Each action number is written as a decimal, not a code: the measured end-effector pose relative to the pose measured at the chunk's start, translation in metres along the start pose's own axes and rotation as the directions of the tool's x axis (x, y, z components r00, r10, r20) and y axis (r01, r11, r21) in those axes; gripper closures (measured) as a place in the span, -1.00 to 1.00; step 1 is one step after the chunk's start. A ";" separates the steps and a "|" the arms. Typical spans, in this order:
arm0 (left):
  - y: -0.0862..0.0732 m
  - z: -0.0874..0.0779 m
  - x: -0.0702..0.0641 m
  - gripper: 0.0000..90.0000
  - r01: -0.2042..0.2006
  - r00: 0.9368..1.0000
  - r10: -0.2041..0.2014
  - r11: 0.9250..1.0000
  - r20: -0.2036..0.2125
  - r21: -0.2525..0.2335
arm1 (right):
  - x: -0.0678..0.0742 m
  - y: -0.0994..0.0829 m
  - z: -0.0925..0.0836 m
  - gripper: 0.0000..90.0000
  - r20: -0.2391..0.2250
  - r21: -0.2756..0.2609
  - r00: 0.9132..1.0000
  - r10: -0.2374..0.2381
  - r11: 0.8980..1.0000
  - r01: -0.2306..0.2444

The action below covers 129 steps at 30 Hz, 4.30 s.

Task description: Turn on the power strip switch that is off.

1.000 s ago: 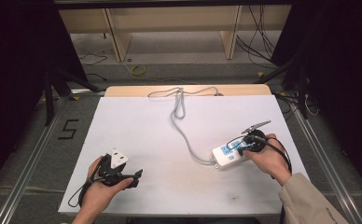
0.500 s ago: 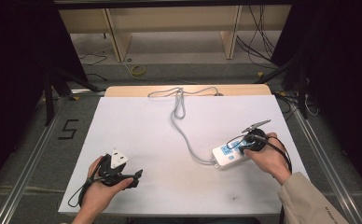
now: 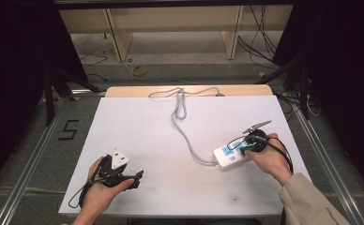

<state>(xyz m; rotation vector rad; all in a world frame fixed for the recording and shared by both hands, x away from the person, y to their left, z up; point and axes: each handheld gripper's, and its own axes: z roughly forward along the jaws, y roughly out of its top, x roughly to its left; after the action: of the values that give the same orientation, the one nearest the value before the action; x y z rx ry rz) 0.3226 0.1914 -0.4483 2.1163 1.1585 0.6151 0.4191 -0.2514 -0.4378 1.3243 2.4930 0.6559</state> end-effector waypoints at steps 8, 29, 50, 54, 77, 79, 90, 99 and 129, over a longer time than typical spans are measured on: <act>0.000 0.000 0.000 -0.65 0.000 1.000 0.000 1.000 -0.002 -0.001 | 0.000 0.000 0.000 1.00 0.004 0.002 1.000 -0.002 1.000 0.002; 0.000 0.000 -0.001 -0.65 0.002 1.000 -0.002 1.000 -0.004 -0.003 | 0.000 -0.001 0.001 1.00 0.000 0.002 1.000 0.012 1.000 -0.012; 0.000 -0.001 -0.001 -0.64 -0.001 1.000 0.001 1.000 -0.007 -0.010 | -0.002 -0.002 0.002 1.00 -0.008 -0.004 1.000 0.027 1.000 -0.027; 0.000 -0.001 -0.001 -0.64 -0.001 1.000 0.000 1.000 -0.007 -0.010 | -0.001 -0.002 0.002 1.00 -0.007 -0.004 1.000 0.027 1.000 -0.027; 0.000 -0.001 -0.001 -0.64 -0.006 1.000 0.006 1.000 -0.007 -0.005 | 0.002 -0.003 0.002 1.00 0.015 -0.011 1.000 0.009 1.000 -0.009; 0.000 -0.001 -0.001 -0.64 -0.006 1.000 0.006 1.000 -0.007 -0.005 | 0.001 -0.003 0.001 1.00 0.012 -0.013 1.000 0.011 1.000 -0.011; 0.000 -0.001 -0.001 -0.64 -0.006 1.000 0.006 1.000 -0.007 -0.007 | -0.001 -0.003 0.001 1.00 0.012 -0.019 1.000 0.019 1.000 -0.019; 0.000 -0.001 -0.001 -0.64 -0.009 1.000 0.009 1.000 -0.007 -0.006 | -0.002 -0.004 0.000 1.00 0.014 -0.028 1.000 0.019 0.999 -0.018; 0.000 0.000 -0.001 -0.64 -0.007 1.000 0.007 1.000 -0.007 -0.006 | -0.003 -0.006 -0.007 0.94 0.001 -0.091 1.000 0.020 0.996 -0.020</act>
<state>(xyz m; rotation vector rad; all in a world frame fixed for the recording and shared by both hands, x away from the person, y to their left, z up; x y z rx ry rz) 0.3220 0.1905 -0.4478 2.1155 1.1520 0.6285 0.4133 -0.2591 -0.4348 1.3175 2.4204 0.7632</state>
